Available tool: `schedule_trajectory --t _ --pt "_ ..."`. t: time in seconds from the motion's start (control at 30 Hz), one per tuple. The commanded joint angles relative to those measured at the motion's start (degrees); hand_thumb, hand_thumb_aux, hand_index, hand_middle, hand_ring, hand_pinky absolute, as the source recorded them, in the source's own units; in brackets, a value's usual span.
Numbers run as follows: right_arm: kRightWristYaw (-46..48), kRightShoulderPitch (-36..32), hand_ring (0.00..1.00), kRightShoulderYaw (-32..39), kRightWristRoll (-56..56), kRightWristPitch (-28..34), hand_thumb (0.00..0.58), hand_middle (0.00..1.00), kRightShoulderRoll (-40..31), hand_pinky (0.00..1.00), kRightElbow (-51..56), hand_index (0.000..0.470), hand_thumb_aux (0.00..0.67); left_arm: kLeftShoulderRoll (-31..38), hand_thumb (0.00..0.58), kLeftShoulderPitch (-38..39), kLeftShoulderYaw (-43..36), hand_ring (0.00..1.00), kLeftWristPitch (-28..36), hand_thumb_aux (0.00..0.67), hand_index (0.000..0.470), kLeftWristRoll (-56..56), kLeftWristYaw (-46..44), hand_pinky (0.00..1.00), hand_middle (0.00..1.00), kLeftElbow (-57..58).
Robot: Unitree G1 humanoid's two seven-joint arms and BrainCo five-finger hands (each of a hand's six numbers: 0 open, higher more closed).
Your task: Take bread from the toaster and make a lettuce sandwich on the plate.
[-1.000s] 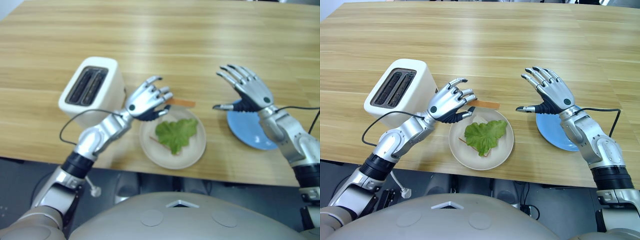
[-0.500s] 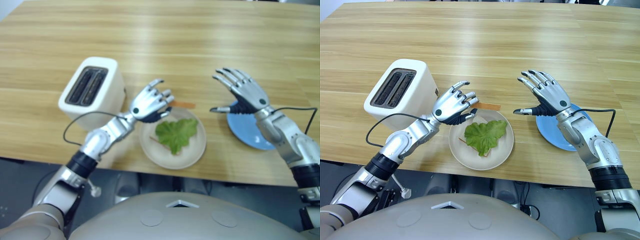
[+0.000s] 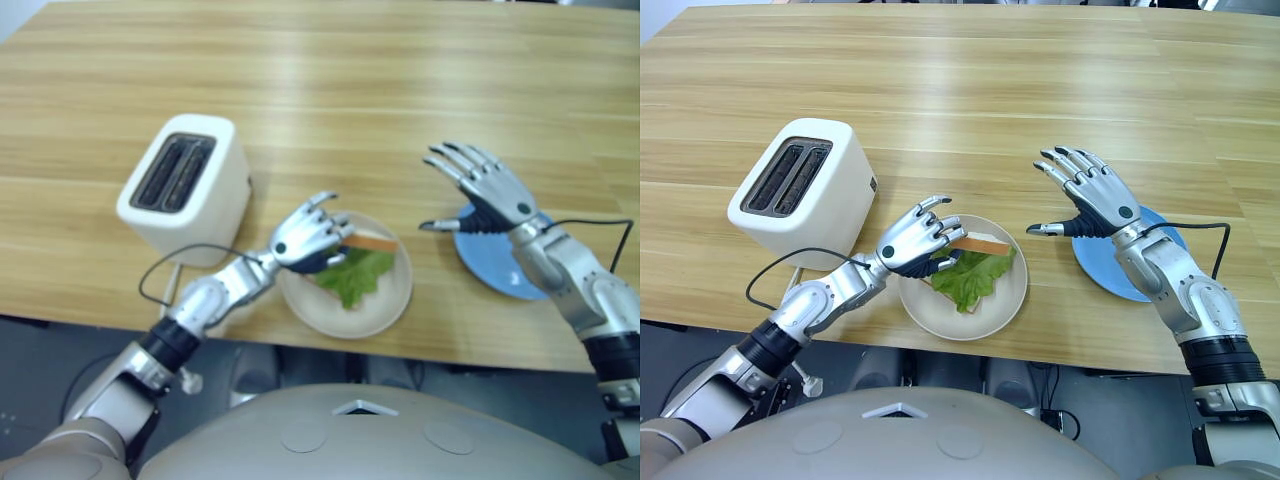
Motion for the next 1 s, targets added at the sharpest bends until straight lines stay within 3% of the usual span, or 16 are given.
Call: schedule_trajectory --t 0.03,0.1,0.13,0.23,0.27,0.3,0.33,0.6,0.77,1.0 --pt "0.93 0.48 0.00 0.07 0.55 -0.73 0.000 0.00 -0.82 0.00 -0.39 0.000 0.000 1.44 0.580 0.74 -2.17 0.98 -1.32 0.670 0.460 -0.17 -2.14 0.98 0.98 1.76" --pt "1.22 0.57 0.00 0.38 0.59 -1.15 0.000 0.00 -0.79 0.00 -0.57 0.000 0.000 1.88 0.580 0.90 -3.69 0.98 -2.63 0.670 0.460 -0.51 -3.69 0.98 0.98 4.58" --pt "1.36 0.58 0.00 0.46 0.61 -1.36 0.000 0.00 -0.79 0.00 -0.63 0.000 0.000 2.05 0.580 1.17 -4.27 0.93 -3.37 0.670 0.460 -1.24 -4.65 0.93 0.93 5.70" --pt "1.81 0.96 0.00 0.28 0.78 -1.98 0.000 0.00 -0.94 0.00 -0.91 0.000 0.000 2.53 0.580 1.86 -5.99 0.53 -5.08 0.670 0.460 -3.14 -7.74 0.53 0.53 10.00" --pt "1.91 1.13 0.00 0.15 0.85 -2.11 0.000 0.00 -0.98 0.00 -1.02 0.000 0.000 2.54 0.528 1.95 -6.06 0.37 -5.34 0.470 0.323 -3.97 -8.29 0.37 0.37 11.22" --pt "2.03 1.37 0.00 -0.07 1.01 -2.26 0.000 0.00 -1.10 0.00 -1.19 0.000 0.000 2.51 0.360 1.79 -6.26 0.16 -5.71 0.257 0.177 -4.82 -9.18 0.16 0.16 12.86" --pt "2.13 1.60 0.00 -0.29 1.21 -2.44 0.000 0.00 -1.24 0.00 -1.36 0.000 0.000 2.53 0.000 1.56 -6.56 0.00 -6.61 0.000 0.000 -5.79 -10.00 0.00 0.00 14.27" --pt "3.24 2.64 0.00 -0.70 3.06 -3.80 0.000 0.00 -2.04 0.00 -2.63 0.000 0.000 2.10 0.000 1.47 -9.60 0.00 -8.72 0.000 0.000 -9.77 -16.99 0.00 0.00 21.59" --pt "4.44 2.87 0.00 -0.91 5.45 -5.06 0.000 0.00 -2.21 0.00 -3.33 0.000 0.000 1.86 0.000 2.80 -9.19 0.00 -11.93 0.000 0.000 -15.24 -19.94 0.00 0.00 20.04" --pt "10.33 2.23 0.00 0.85 14.72 -9.87 0.000 0.00 -1.25 0.00 -1.17 0.000 0.000 2.11 0.000 3.22 -2.81 0.00 -11.25 0.000 0.000 -20.27 -16.47 0.00 0.00 12.07"
